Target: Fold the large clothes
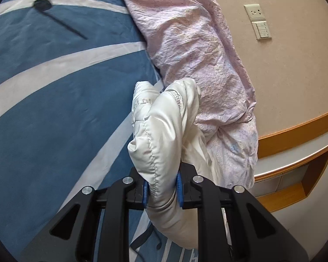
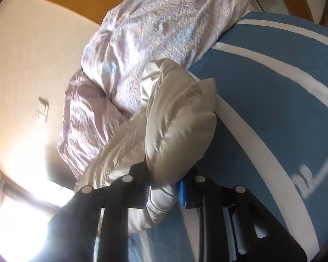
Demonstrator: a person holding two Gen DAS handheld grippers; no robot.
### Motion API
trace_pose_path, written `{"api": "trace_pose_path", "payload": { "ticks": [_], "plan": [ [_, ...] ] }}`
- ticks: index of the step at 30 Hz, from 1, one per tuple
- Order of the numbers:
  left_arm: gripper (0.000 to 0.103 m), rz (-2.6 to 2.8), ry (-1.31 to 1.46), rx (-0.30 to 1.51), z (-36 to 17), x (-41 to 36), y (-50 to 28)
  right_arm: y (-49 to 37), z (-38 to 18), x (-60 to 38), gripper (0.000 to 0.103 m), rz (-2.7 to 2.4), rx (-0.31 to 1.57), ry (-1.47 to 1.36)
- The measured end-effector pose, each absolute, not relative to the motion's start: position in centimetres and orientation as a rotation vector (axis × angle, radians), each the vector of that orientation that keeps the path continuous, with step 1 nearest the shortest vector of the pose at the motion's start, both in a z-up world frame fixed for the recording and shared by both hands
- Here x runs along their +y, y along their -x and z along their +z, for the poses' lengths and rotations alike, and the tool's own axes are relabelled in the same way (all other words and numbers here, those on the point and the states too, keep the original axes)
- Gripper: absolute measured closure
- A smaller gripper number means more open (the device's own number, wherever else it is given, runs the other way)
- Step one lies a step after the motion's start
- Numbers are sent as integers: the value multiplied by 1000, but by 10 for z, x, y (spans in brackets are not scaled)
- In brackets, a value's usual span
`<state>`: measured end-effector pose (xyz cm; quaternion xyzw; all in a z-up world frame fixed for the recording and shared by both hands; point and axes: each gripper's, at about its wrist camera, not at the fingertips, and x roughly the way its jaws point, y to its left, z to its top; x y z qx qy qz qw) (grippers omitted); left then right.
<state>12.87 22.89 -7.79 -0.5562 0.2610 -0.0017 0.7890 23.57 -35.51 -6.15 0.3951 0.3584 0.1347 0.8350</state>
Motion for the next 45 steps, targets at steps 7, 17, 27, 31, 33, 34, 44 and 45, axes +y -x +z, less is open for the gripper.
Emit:
{"api": "trace_pose_path", "payload": {
  "ticks": [7, 17, 27, 31, 33, 34, 44, 45],
  "plan": [
    [84, 0, 1197, 575, -91, 228, -96, -207, -71, -361, 82, 266, 765, -829],
    [66, 42, 1187, 578, -104, 230, -79, -179, -65, -352, 53, 92, 745, -636],
    [20, 137, 1018, 545, -91, 221, -77, -166, 1, -299, 33, -105, 513, -199],
    [19, 177, 924, 567, -86, 212, -81, -181, 13, -244, 27, 73, 536, -58],
    [19, 172, 905, 571, -85, 210, -83, -186, 14, -217, 27, 117, 551, 7],
    [18, 171, 899, 573, -86, 209, -83, -191, 13, -203, 27, 143, 561, 38],
    [18, 165, 887, 610, -88, 205, -93, -206, 2, -144, 27, 194, 603, 138],
    [18, 166, 888, 611, -88, 204, -94, -207, 0, -141, 27, 192, 603, 149]
  ]
}}
